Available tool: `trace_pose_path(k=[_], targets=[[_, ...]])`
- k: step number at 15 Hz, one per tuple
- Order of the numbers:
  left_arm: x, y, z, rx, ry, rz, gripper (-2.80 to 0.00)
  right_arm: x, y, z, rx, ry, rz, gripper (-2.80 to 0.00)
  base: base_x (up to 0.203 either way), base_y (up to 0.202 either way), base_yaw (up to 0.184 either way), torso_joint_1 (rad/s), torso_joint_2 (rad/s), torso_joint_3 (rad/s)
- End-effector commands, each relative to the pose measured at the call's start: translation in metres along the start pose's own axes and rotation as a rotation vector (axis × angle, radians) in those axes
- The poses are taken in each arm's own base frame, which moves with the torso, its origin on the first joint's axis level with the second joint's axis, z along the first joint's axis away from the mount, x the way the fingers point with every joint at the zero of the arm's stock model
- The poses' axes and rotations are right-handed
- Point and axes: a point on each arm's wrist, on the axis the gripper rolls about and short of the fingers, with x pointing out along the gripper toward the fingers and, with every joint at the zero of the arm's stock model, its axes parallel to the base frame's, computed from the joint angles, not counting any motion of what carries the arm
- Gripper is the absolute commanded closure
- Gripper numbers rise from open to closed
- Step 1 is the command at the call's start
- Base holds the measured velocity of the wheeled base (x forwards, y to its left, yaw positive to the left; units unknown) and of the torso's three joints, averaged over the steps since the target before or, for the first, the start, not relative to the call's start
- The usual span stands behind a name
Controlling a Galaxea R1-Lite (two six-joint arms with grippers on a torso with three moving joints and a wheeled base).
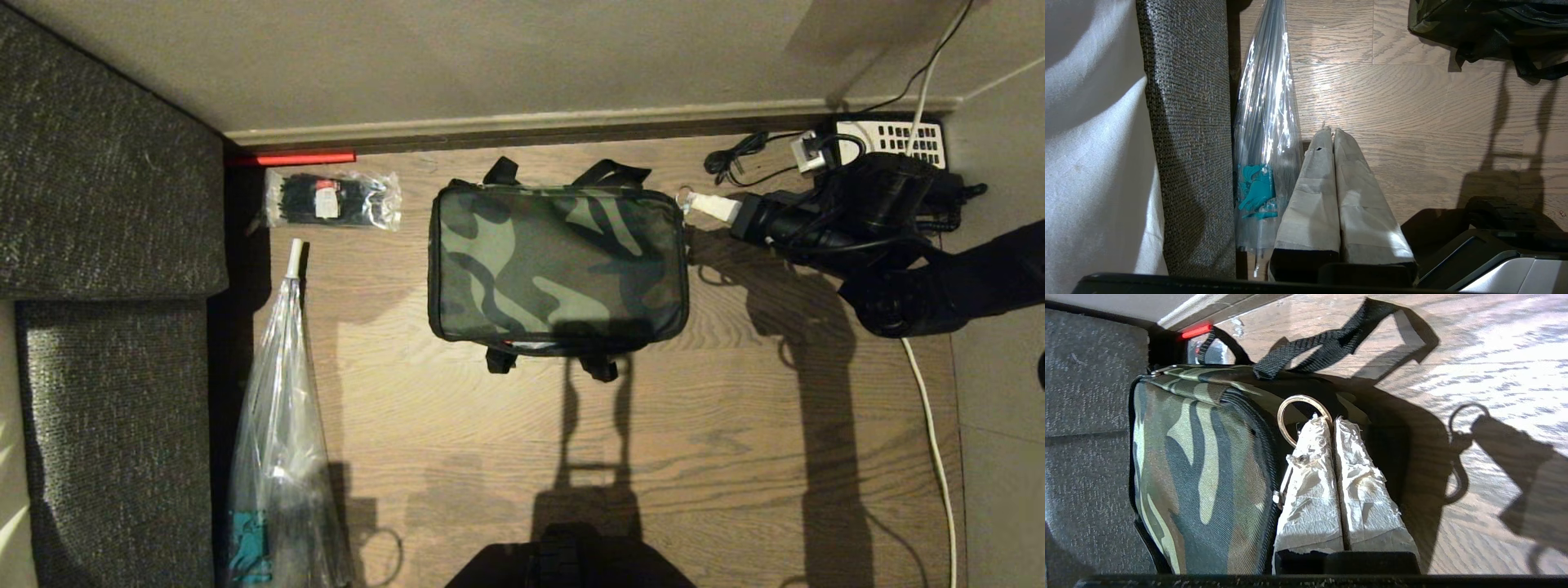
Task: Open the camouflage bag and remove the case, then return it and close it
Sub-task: Open the top of the storage box
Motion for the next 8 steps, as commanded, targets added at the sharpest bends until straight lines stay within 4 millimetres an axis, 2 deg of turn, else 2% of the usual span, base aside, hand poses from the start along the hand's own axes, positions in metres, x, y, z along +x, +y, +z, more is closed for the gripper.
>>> trace_pose_path(k=[1,8], targets=[[-0.0002,0.0,-0.0001,0.0,-0.004,0.0,0.0,0.0028,0.0005,0.0022,-0.009,-0.011,0.013,0.0,0.0,0.0,0.0,0.0,0.0,0.0],[-0.0001,0.0,-0.0001,0.0,-0.002,0.0,0.0,0.0067,0.0051,0.0102,-0.036,-0.042,0.033,0.0,0.0,0.0,0.0,0.0,0.0,0.0]])
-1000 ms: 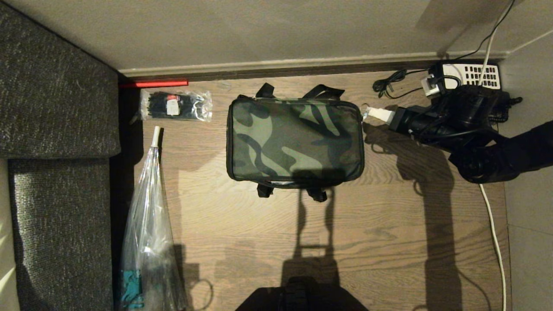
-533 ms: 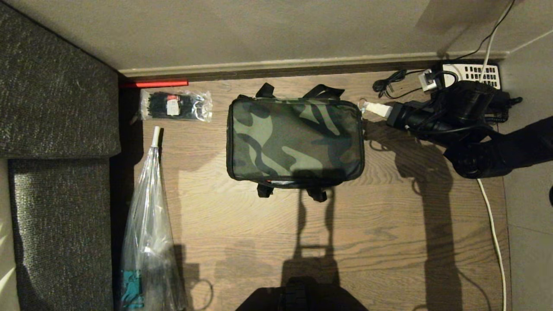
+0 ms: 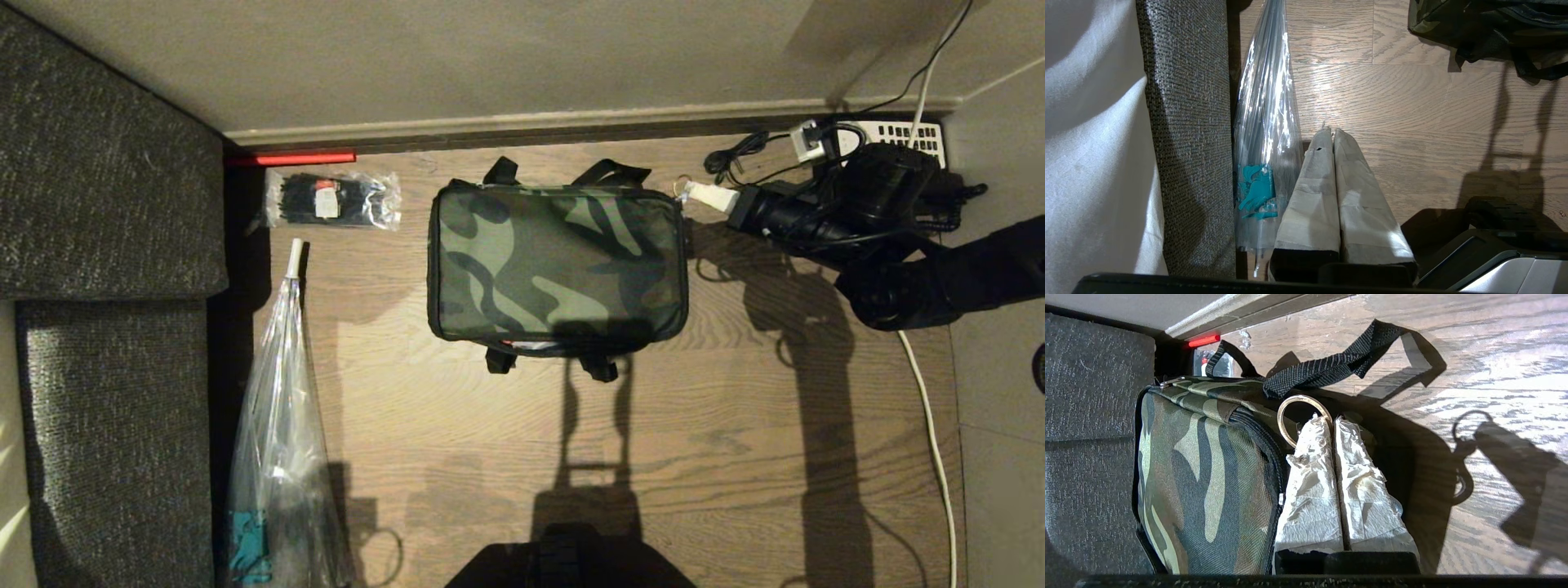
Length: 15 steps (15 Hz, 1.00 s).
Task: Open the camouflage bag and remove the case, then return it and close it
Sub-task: Open the top of the storage box
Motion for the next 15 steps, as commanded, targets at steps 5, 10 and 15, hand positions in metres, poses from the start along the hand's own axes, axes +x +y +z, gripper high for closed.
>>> trace_pose_path(k=[5,10,15], targets=[[-0.0001,0.0,0.0,0.0,-0.003,0.001,0.0,0.0015,0.0029,0.007,-0.012,-0.042,0.024,0.0,0.0,0.0,0.0,0.0,0.0,0.0],[-0.0001,0.0,0.0,0.0,-0.003,0.0,0.0,0.0015,0.0044,0.0105,-0.025,-0.062,0.03,0.0,0.0,0.0,0.0,0.0,0.0,0.0],[-0.0001,0.0,0.0,0.0,-0.003,0.001,0.0,0.0004,0.0035,0.0067,-0.017,-0.054,0.021,-2.8,0.0,0.0,0.0,0.0,0.0,0.0]])
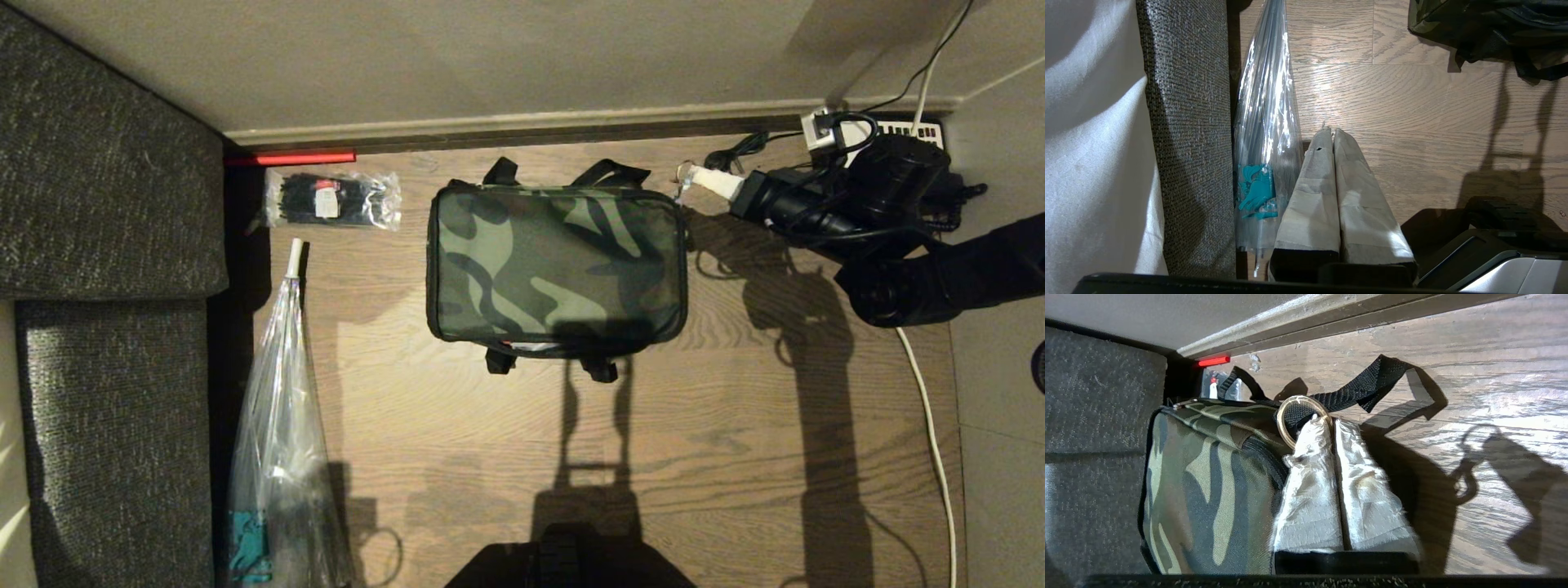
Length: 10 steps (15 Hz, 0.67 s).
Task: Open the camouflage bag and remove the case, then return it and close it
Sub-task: Open the top of the storage box
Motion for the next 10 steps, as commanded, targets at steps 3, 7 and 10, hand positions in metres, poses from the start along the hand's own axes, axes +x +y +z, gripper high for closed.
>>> trace_pose_path(k=[3,7,10], targets=[[0.0,0.0,0.0,0.002,-0.002,0.0,0.0,-0.006,-0.001,-0.009,0.005,0.017,-0.007,-2.8,0.0,0.0,0.0,0.0,0.0,0.0],[0.0,0.0,0.0,0.0,-0.002,0.002,0.0,-0.024,0.007,-0.015,0.057,0.065,-0.041,-2.8,0.0,0.0,0.0,0.0,0.0,0.0],[0.0,0.0,0.0,0.0,-0.002,0.002,0.0,-0.047,0.027,-0.036,0.163,0.173,-0.069,-2.8,0.0,0.0,0.0,0.0,0.0,0.0]])
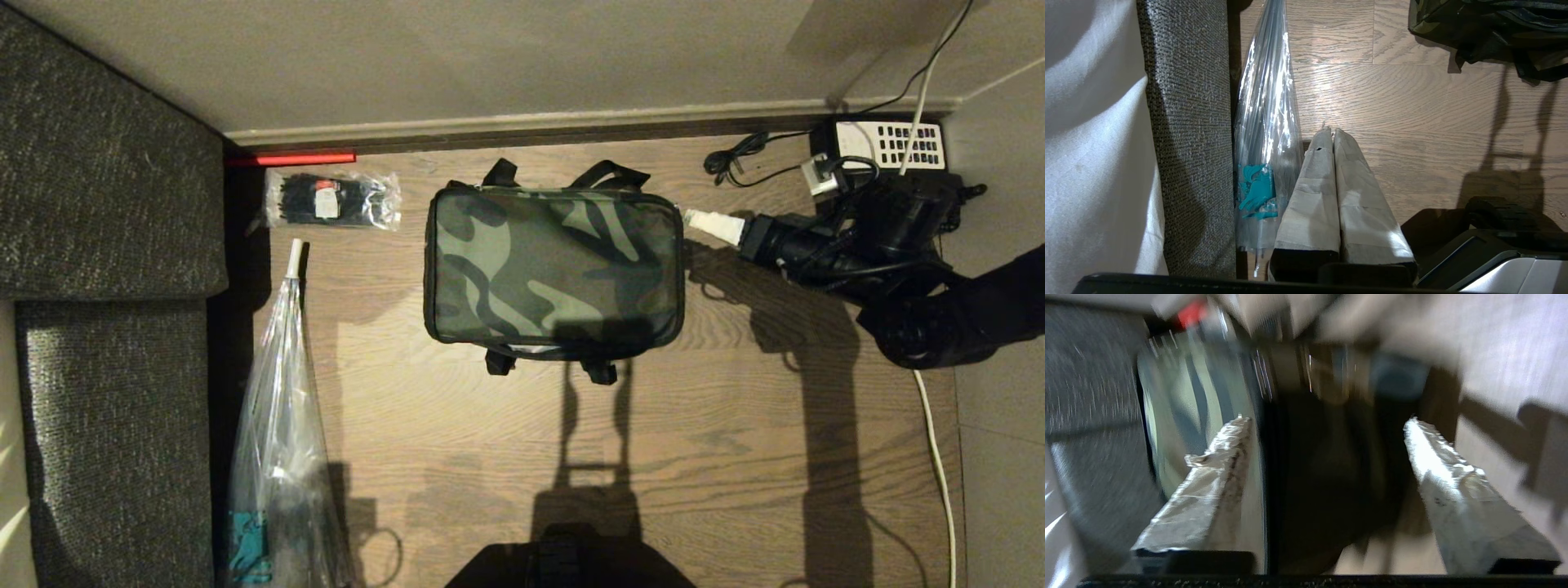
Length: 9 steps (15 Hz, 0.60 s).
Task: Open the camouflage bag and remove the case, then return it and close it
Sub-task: Open the top of the storage box
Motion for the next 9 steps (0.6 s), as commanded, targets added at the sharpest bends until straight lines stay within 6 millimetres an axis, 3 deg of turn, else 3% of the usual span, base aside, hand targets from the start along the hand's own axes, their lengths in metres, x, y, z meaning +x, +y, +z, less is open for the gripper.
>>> trace_pose_path(k=[1,4,9], targets=[[0.0,0.0,0.0,0.0,-0.003,0.001,0.0,-0.016,0.027,-0.005,0.049,0.06,0.01,-2.8,0.0,0.0,0.0,0.0,0.0,0.0],[0.0,0.0,0.0,0.0,-0.003,0.001,0.0,-0.025,0.05,-0.012,0.18,0.177,-0.005,-2.8,0.0,0.0,0.0,0.0,0.0,0.0],[0.0,0.0,0.0,0.0,-0.003,0.001,0.0,-0.019,0.083,-0.03,0.305,0.244,0.04,-2.8,0.0,0.0,0.0,0.0,0.0,0.0]])
